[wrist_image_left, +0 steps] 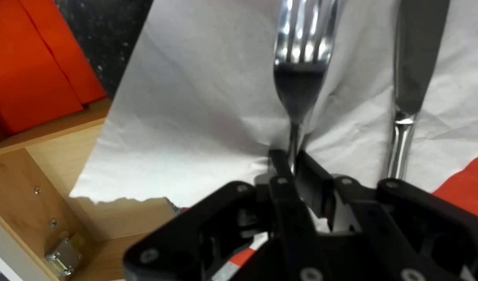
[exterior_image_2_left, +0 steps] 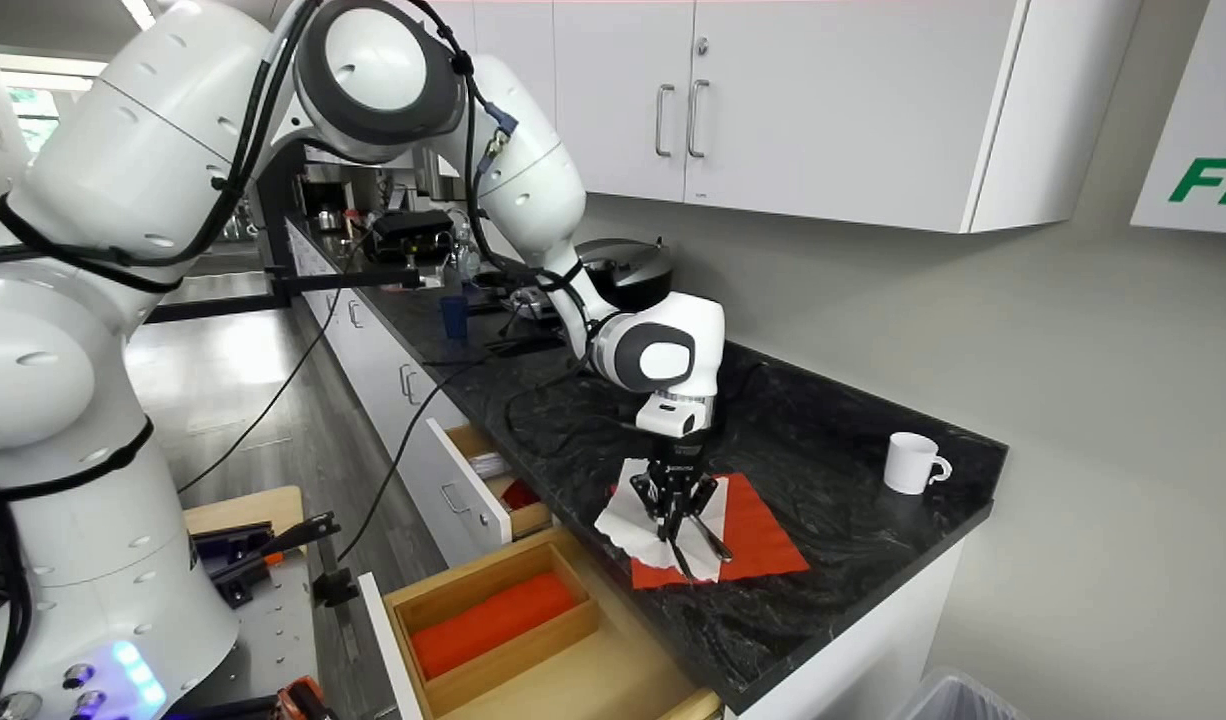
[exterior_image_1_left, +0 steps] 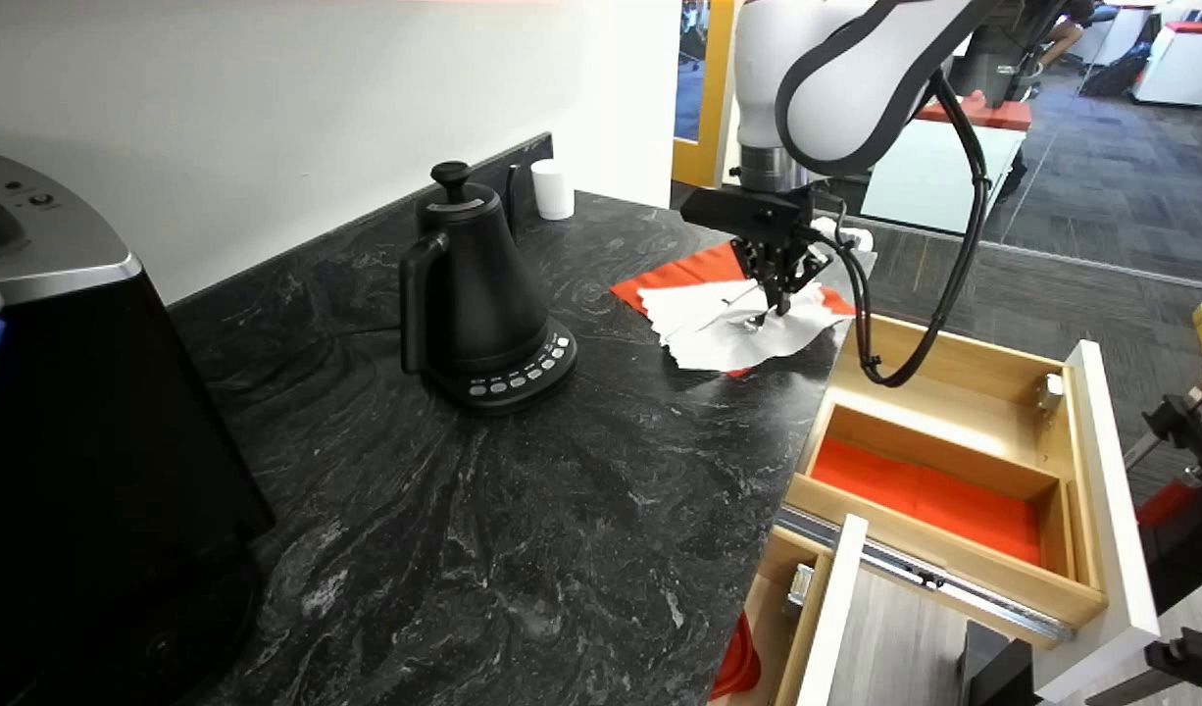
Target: Put the fork and knife inside the box in the drawer
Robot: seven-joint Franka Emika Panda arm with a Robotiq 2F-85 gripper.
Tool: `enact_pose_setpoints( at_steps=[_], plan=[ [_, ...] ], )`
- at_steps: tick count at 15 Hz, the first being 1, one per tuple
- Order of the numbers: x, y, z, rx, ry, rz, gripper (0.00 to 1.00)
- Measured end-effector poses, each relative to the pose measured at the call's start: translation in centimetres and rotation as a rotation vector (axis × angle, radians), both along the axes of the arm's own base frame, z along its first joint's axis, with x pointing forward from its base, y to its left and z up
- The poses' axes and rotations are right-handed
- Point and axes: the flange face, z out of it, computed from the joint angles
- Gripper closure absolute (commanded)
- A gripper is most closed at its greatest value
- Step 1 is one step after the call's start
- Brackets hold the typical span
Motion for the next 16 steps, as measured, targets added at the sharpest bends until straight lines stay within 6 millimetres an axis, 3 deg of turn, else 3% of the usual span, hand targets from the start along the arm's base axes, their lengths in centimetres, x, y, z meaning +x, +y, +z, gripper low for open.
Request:
enact_pose_setpoints(
  at_steps=[9, 16],
  plan=[
    [1.7, -1.1, 4.6, -0.026, -0.095, -0.111, 0.95],
    [1.8, -0.9, 4.7, -0.03, -0.101, -0.141, 0.95]
  ],
)
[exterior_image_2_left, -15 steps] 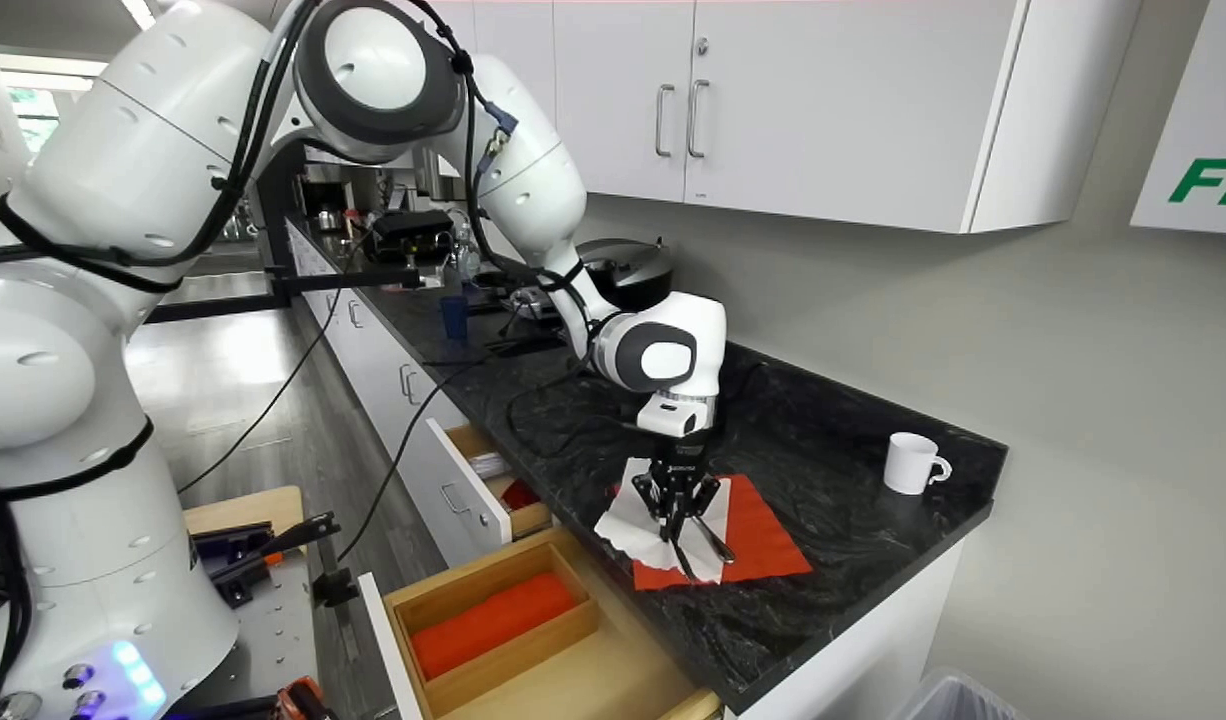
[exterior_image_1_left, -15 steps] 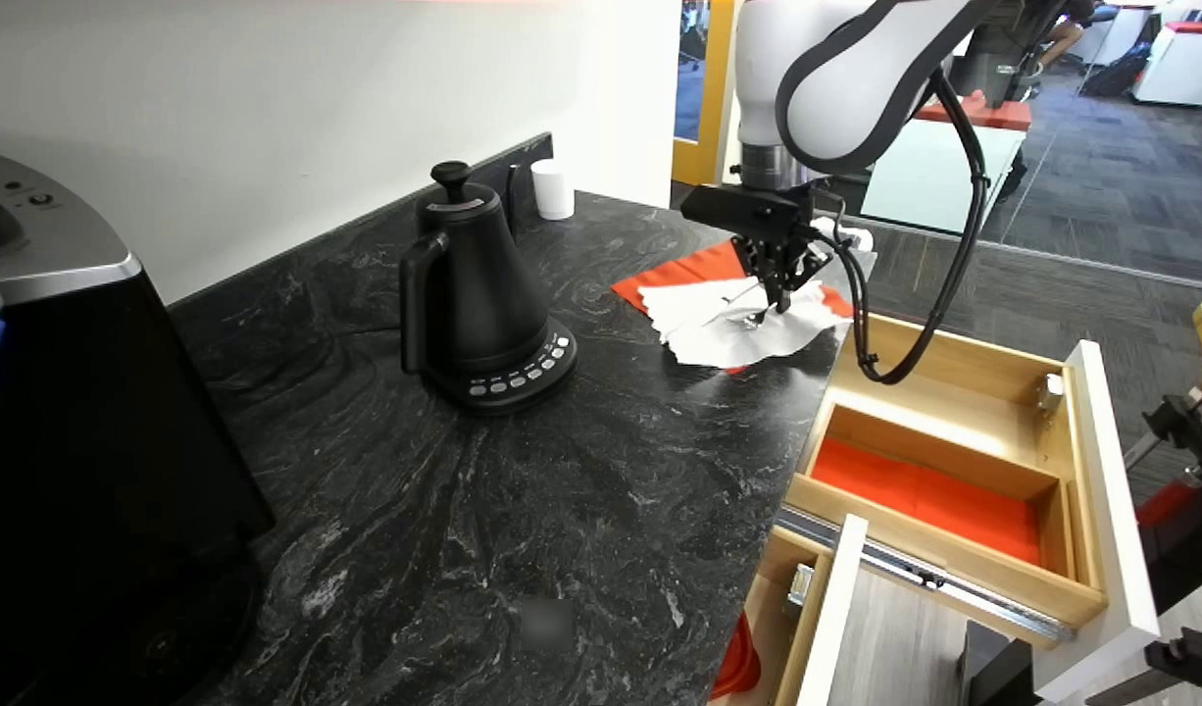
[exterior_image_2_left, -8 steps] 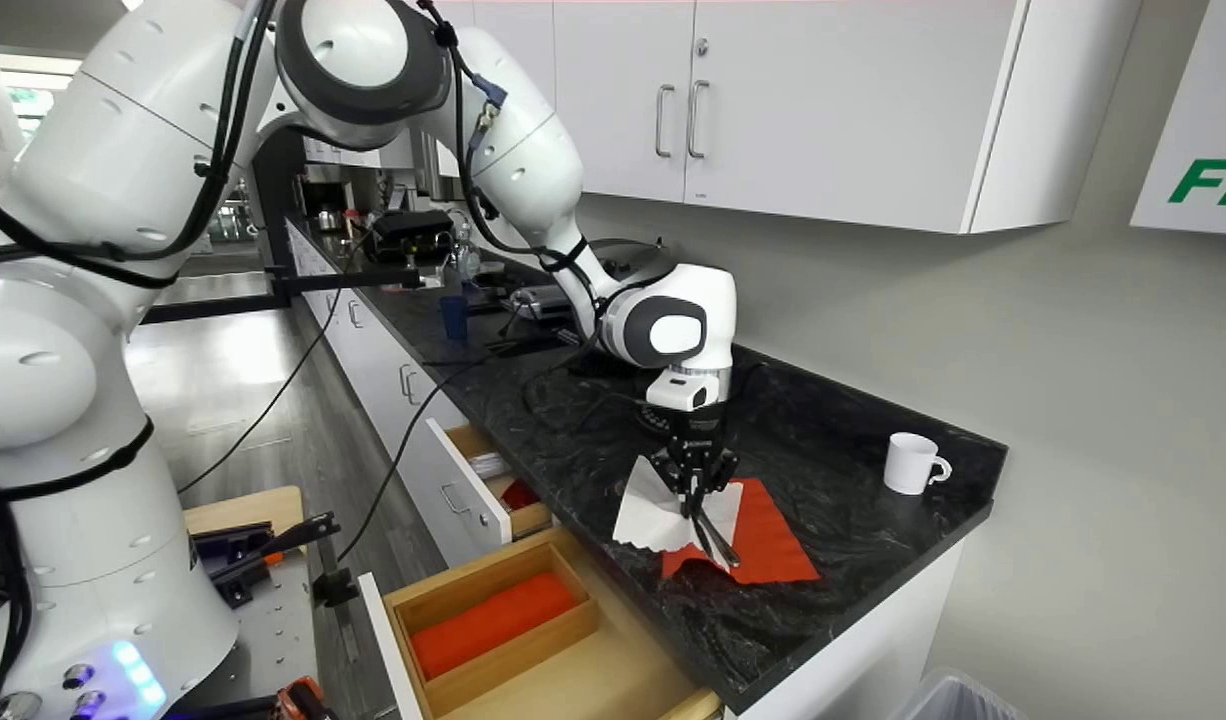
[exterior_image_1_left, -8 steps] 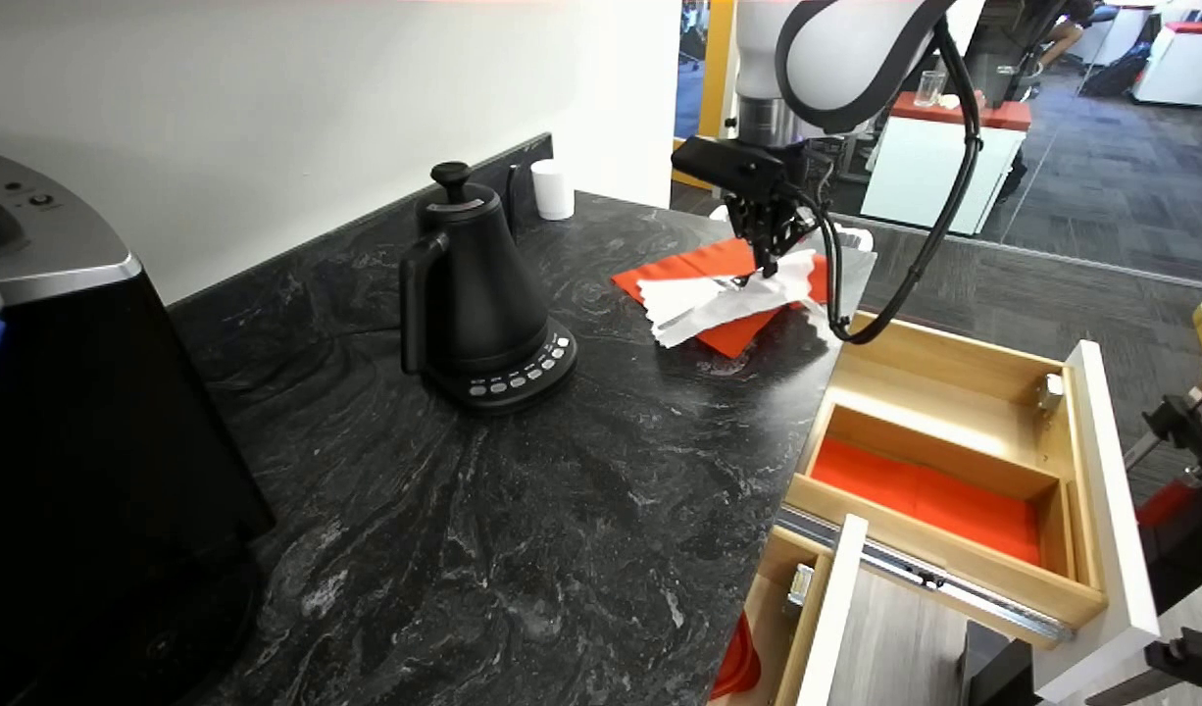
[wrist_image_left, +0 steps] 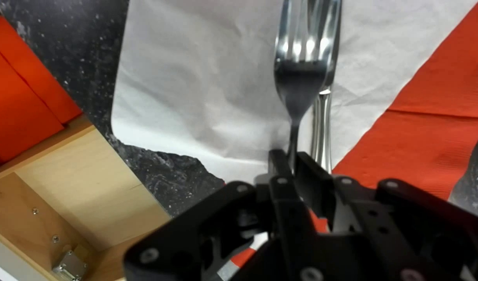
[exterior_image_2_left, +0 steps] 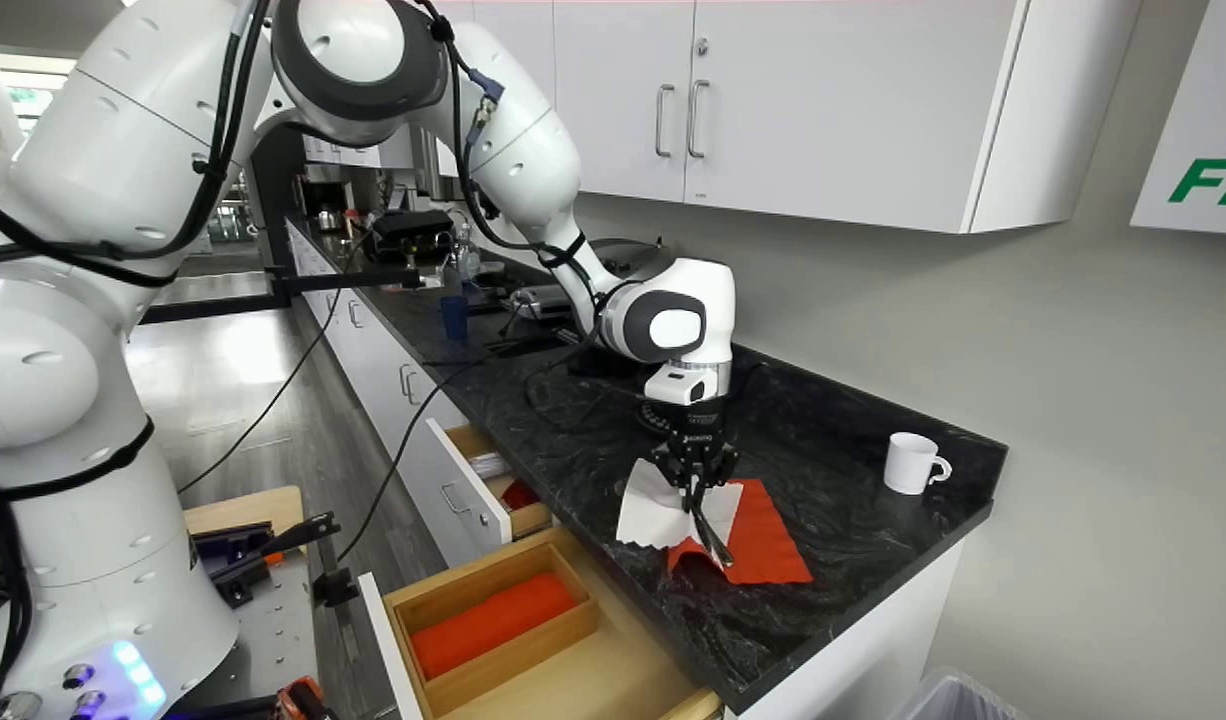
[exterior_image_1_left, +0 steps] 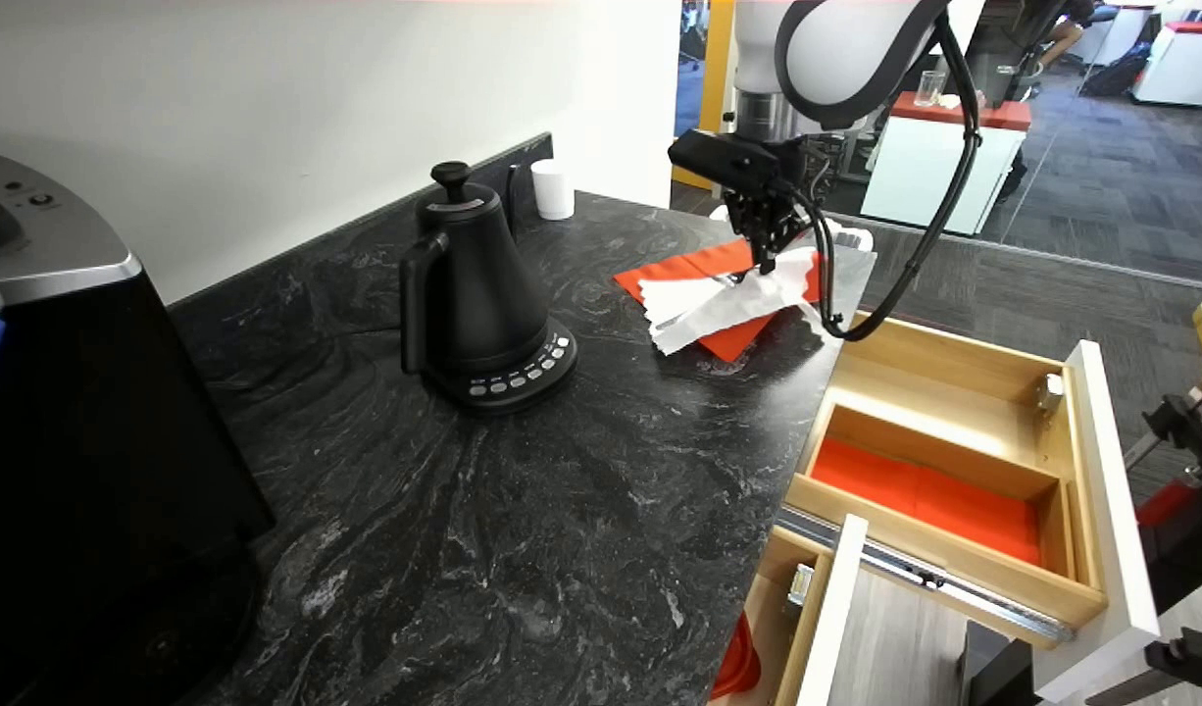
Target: Put the fork and knife inside the box in the drawer
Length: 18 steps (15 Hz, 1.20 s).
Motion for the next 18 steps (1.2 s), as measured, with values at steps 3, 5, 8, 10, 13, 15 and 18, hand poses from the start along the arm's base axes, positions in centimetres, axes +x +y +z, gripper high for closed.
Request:
enact_pose_setpoints(
  at_steps=[3, 5, 8, 10, 13, 15, 18],
  plan=[
    [-0.1, 0.0, -0.3, -0.001, 0.005, -0.006, 0.94],
    [-0.3, 0.0, -0.9, -0.001, 0.015, -0.008, 0.95],
    [-0.7, 0.2, -2.6, -0.002, 0.042, -0.005, 0.94],
    [-1.0, 0.3, -3.5, -0.002, 0.057, -0.003, 0.95],
    [-1.1, 0.4, -4.1, -0.002, 0.065, -0.002, 0.95],
    [-1.1, 0.4, -4.2, -0.002, 0.067, -0.002, 0.63],
    [-1.2, 0.4, -4.3, -0.003, 0.068, -0.005, 0.44]
  ],
)
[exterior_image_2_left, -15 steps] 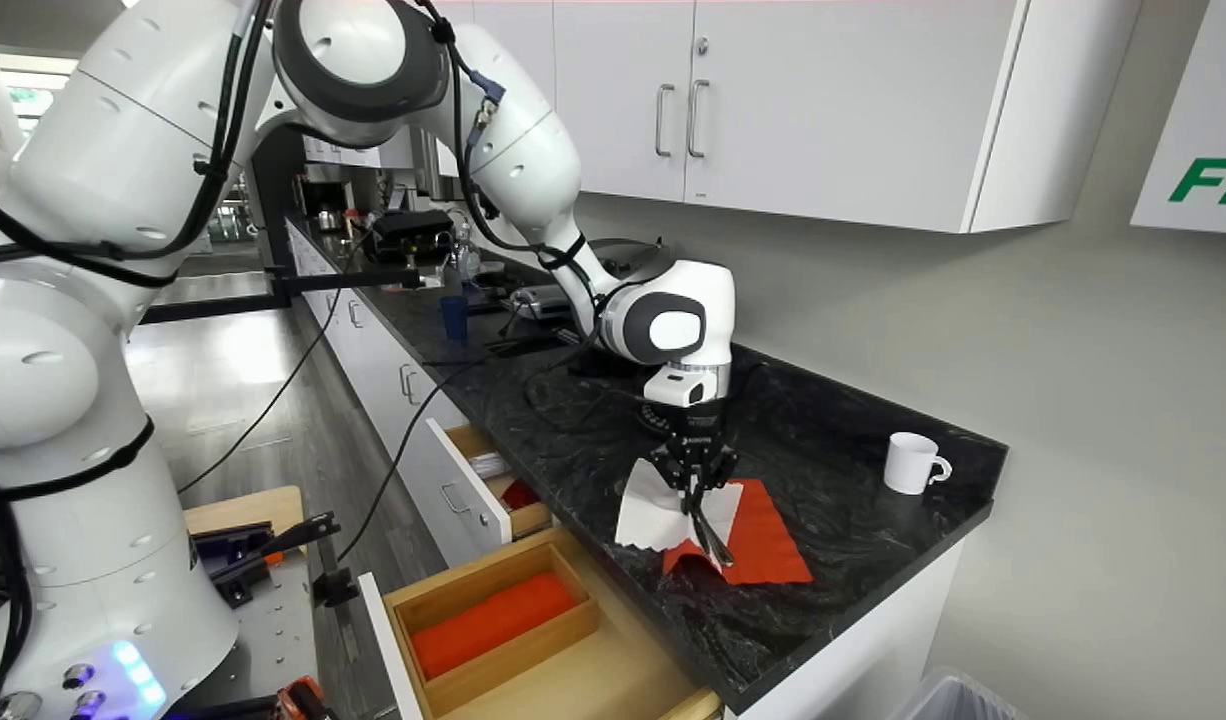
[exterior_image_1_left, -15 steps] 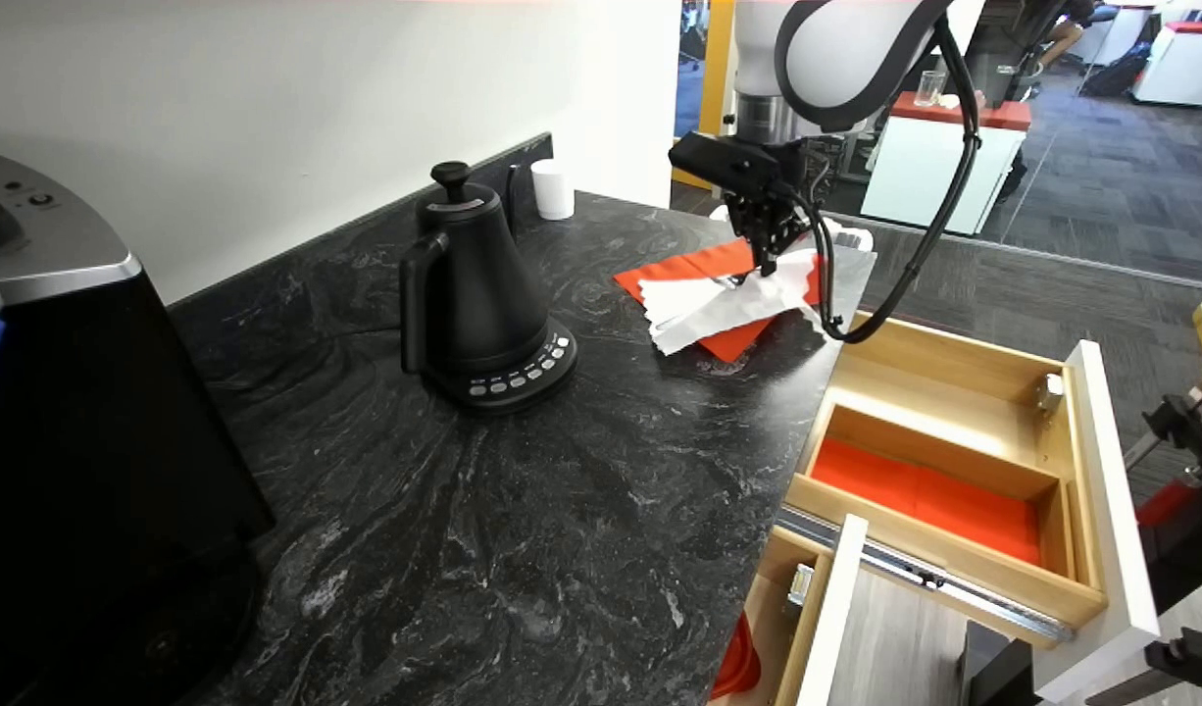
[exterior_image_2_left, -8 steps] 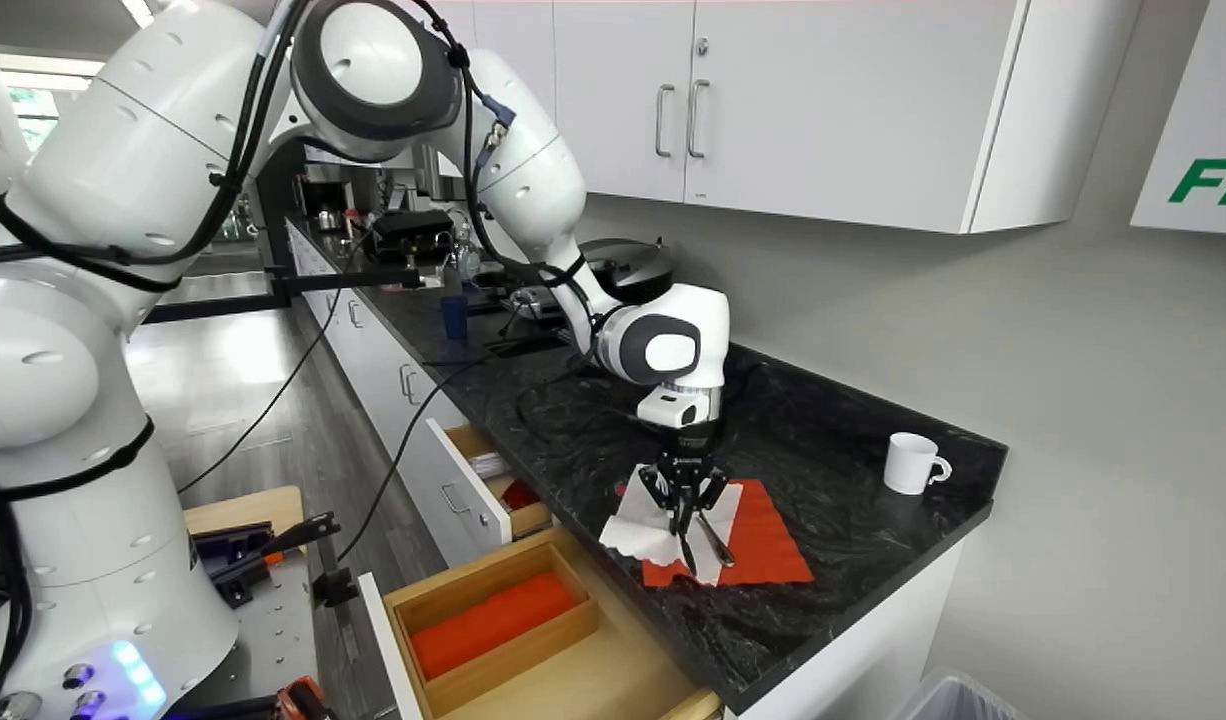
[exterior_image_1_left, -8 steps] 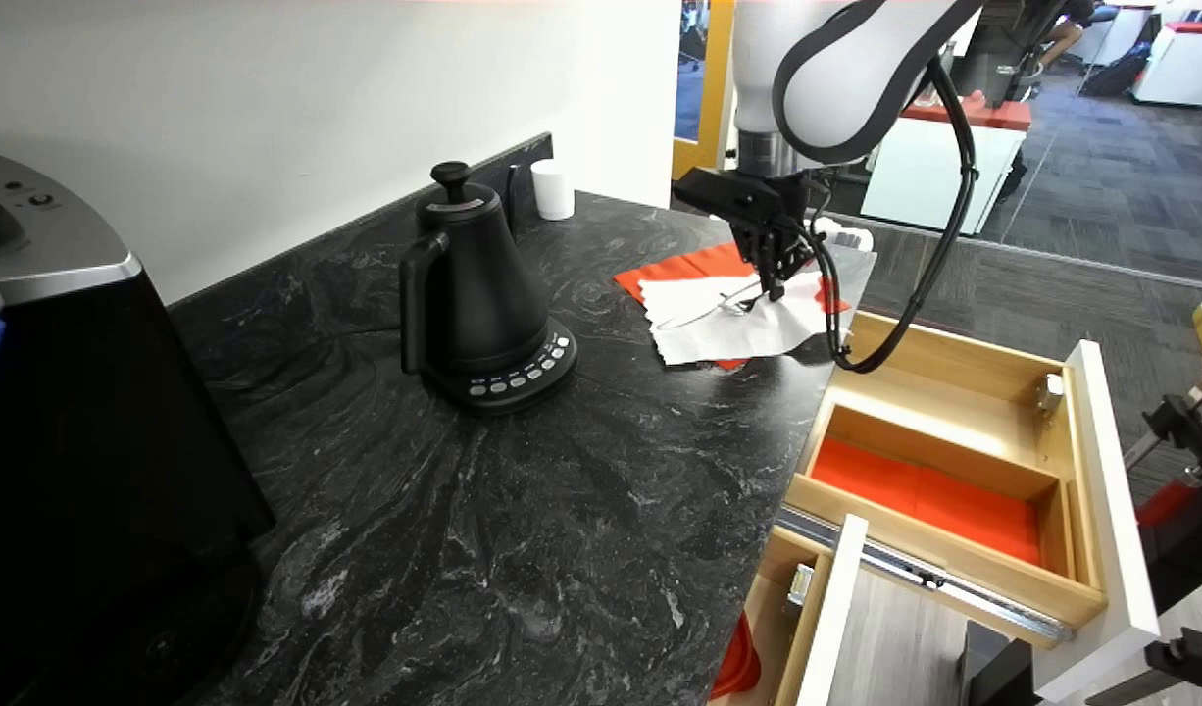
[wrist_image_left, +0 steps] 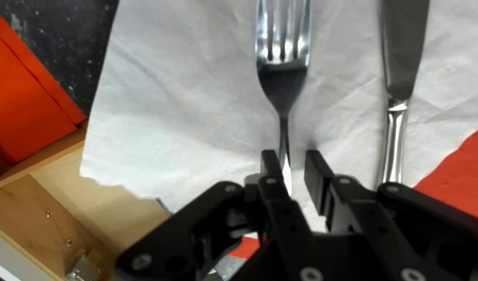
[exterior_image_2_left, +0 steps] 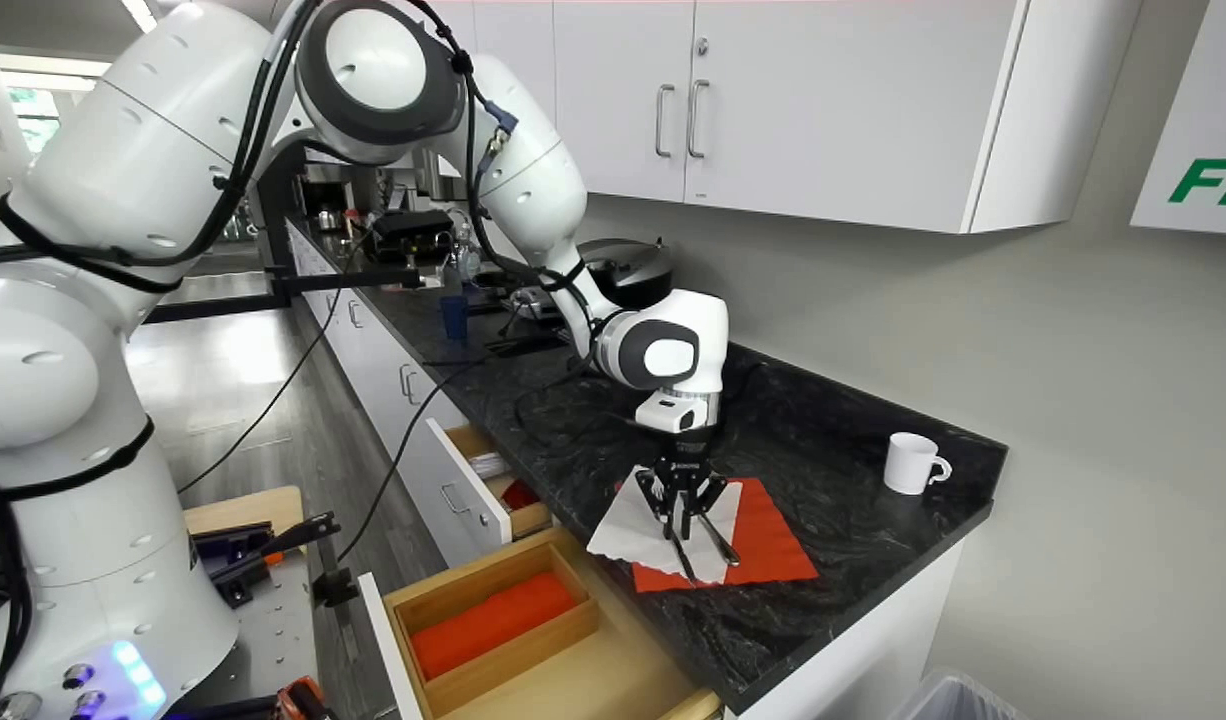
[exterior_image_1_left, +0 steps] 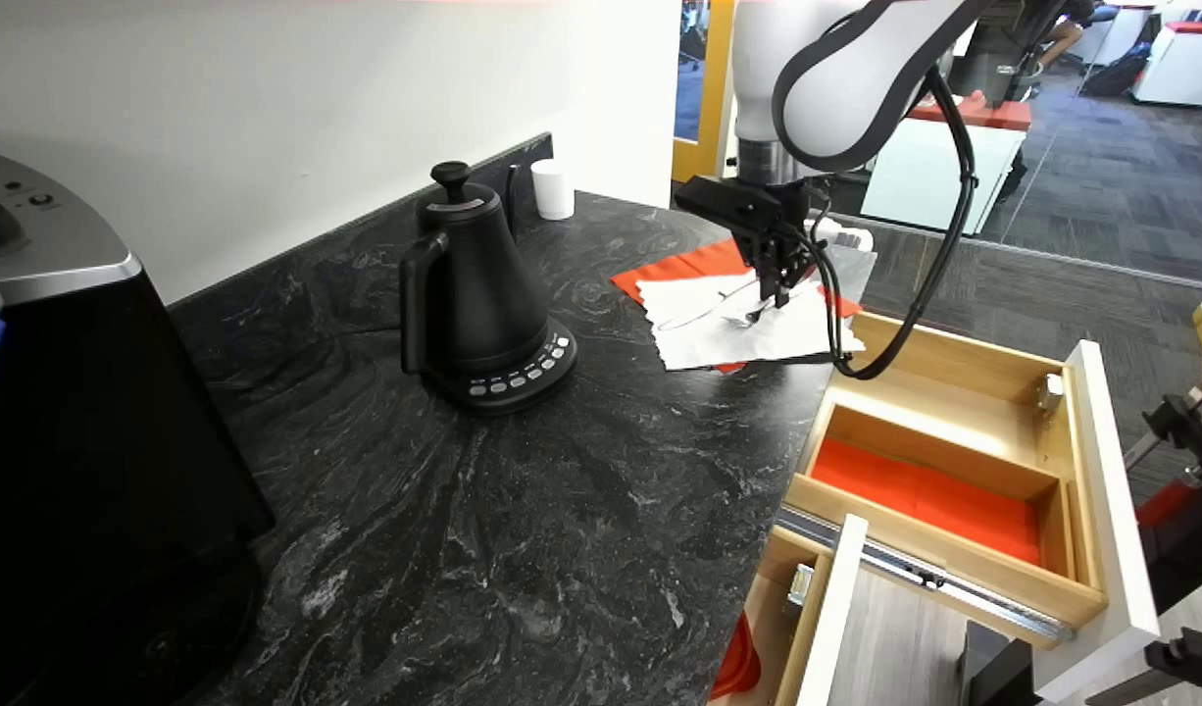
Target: Put the fork and knife inside the box in the drawer
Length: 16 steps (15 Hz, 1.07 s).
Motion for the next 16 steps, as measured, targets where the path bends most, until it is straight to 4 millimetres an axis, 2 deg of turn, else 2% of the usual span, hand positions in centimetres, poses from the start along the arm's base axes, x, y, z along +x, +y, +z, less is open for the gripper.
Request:
enact_pose_setpoints(
  at_steps=[4, 6, 7, 9, 16],
  plan=[
    [-0.02, 0.0, -0.06, 0.0, 0.001, -0.001, 0.2],
    [-0.02, 0.0, -0.07, 0.0, 0.001, -0.001, 0.14],
    [-0.03, 0.0, -0.08, 0.0, 0.001, -0.001, 0.48],
    [-0.04, 0.0, -0.12, 0.0, 0.002, -0.001, 0.47],
    [-0.07, -0.01, -0.21, -0.001, 0.003, -0.002, 0.93]
  ],
)
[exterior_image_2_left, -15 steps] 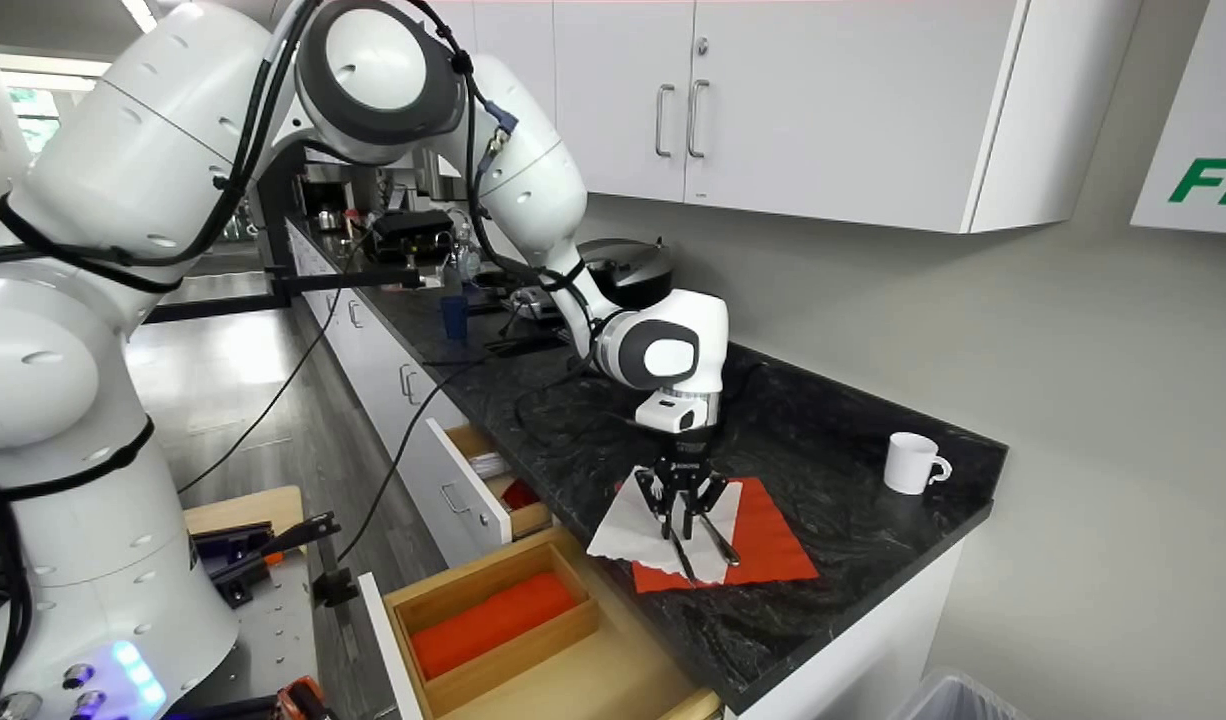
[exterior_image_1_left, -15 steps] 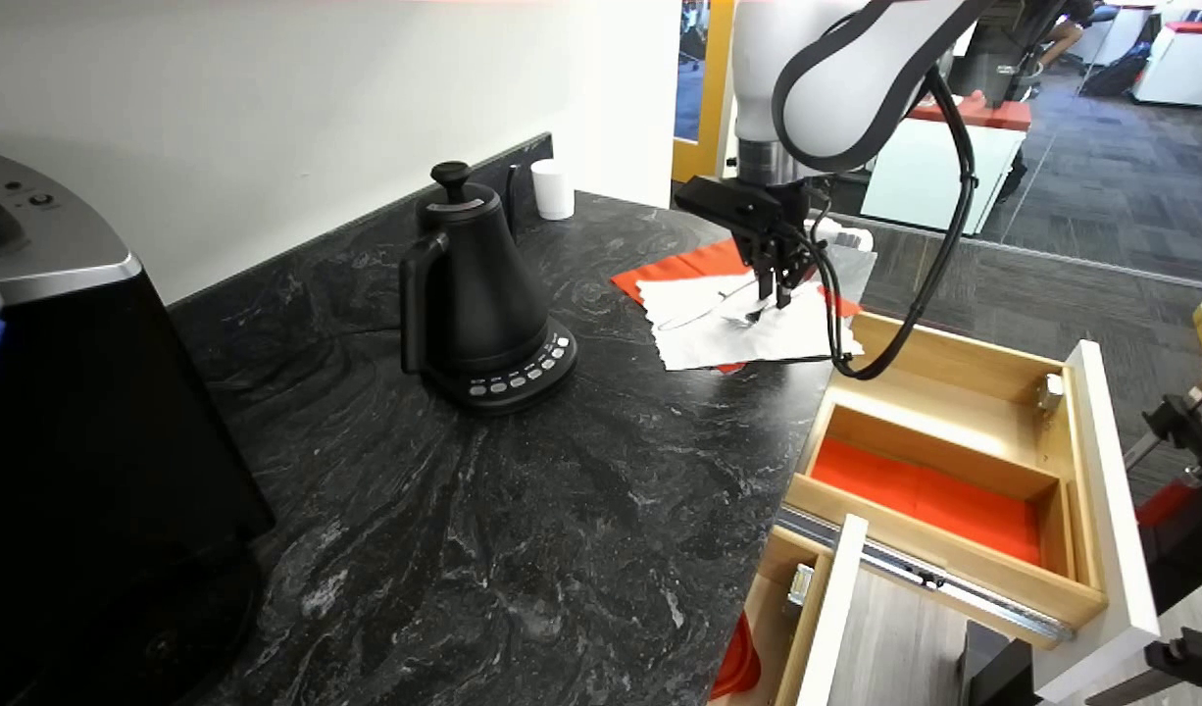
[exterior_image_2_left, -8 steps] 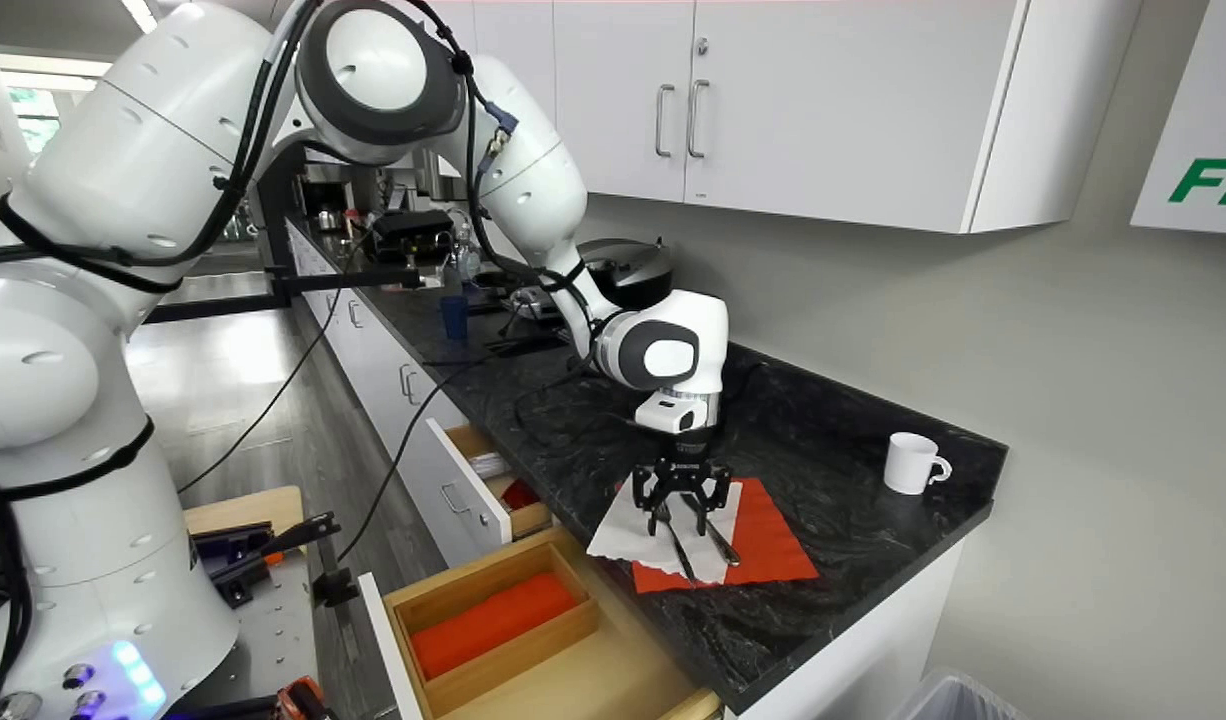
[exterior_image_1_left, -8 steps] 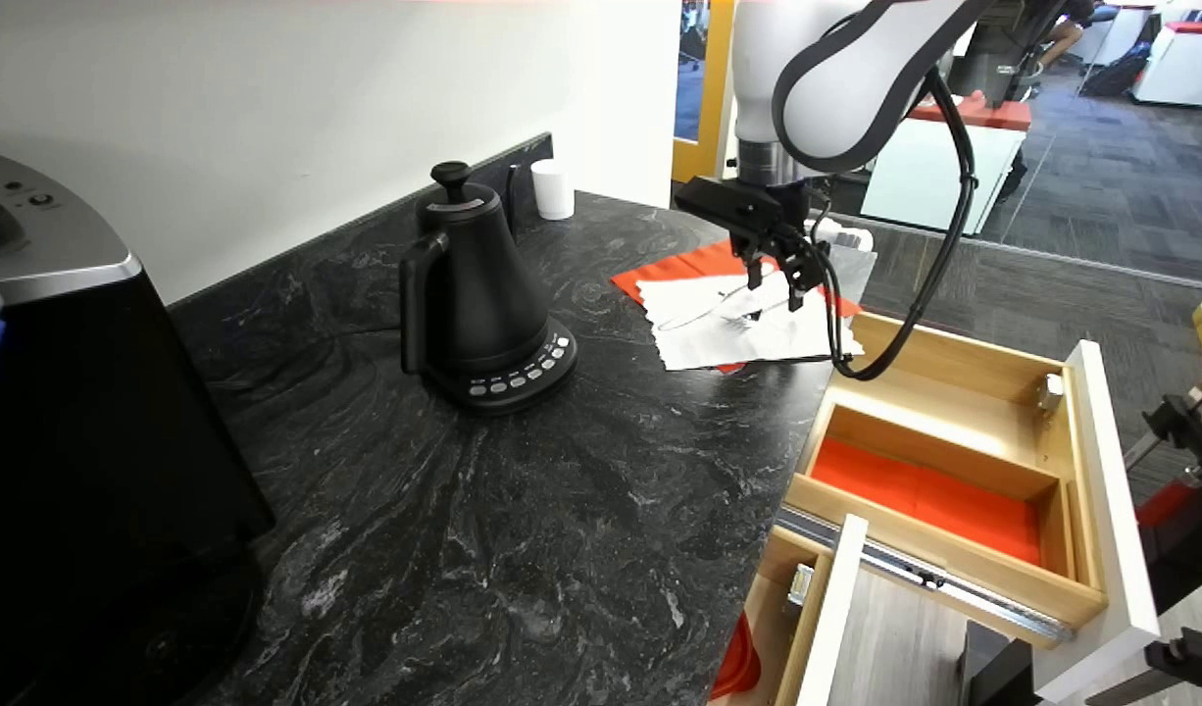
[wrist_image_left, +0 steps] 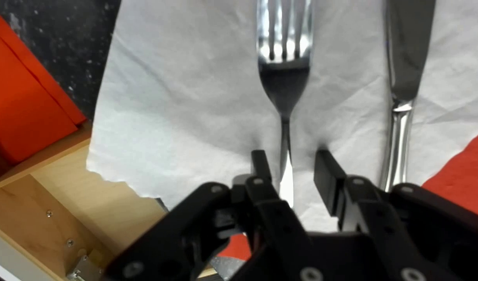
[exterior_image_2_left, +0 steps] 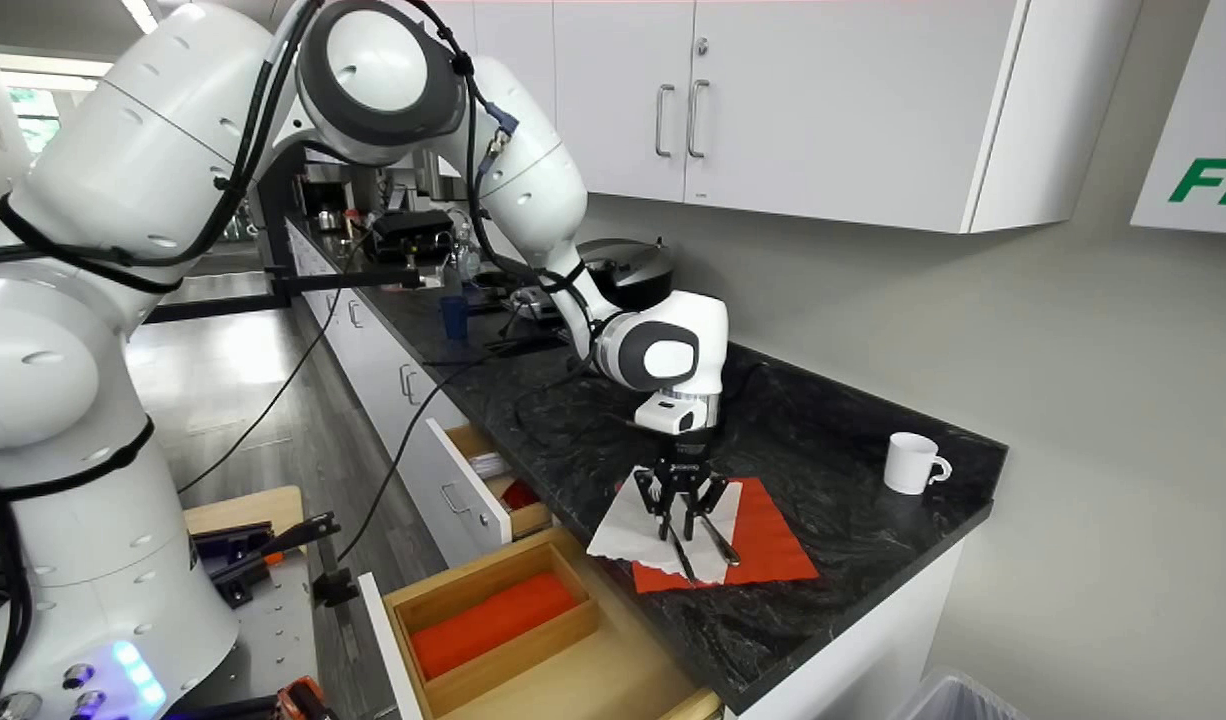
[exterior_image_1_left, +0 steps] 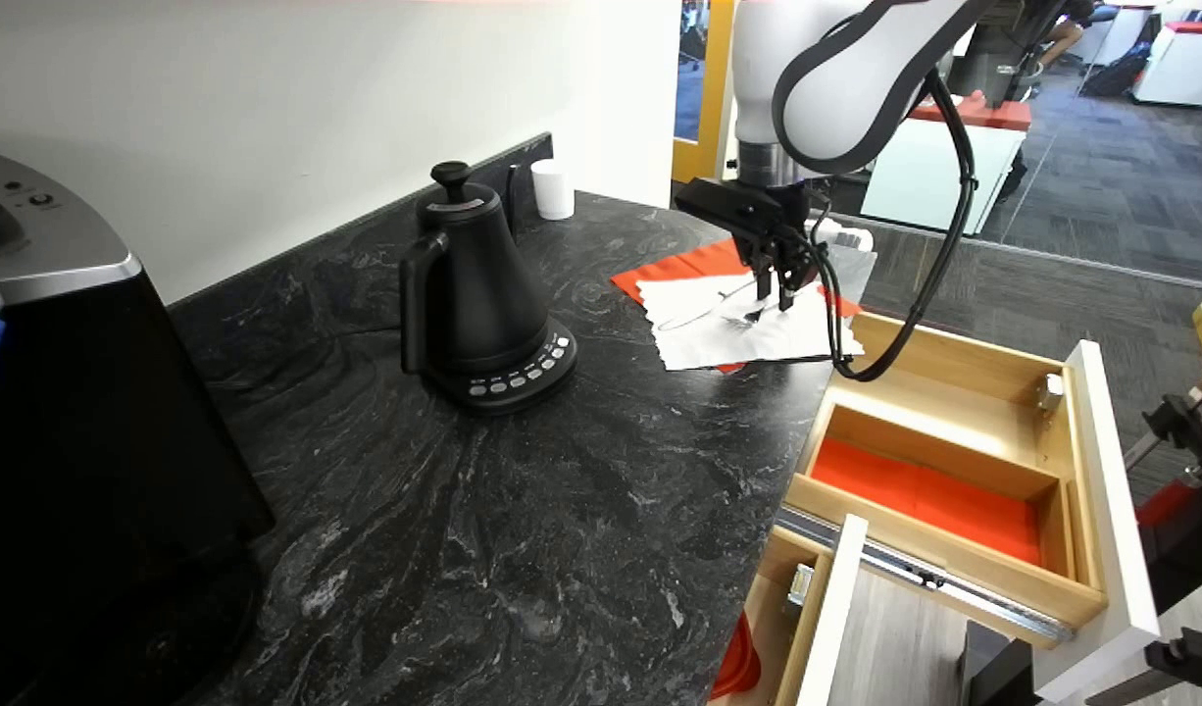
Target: Put the fork and knife inside the box in the drawer
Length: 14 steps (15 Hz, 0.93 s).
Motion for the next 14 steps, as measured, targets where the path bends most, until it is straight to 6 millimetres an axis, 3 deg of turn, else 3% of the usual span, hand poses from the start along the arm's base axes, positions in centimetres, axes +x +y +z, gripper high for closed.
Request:
enact_pose_setpoints(
  at_steps=[2, 14],
  plan=[
    [0.0, 0.0, 0.0, 0.0, -0.003, 0.0, 0.98],
    [0.8, -0.3, 2.0, -0.014, -0.058, -0.047, 0.95]
  ],
)
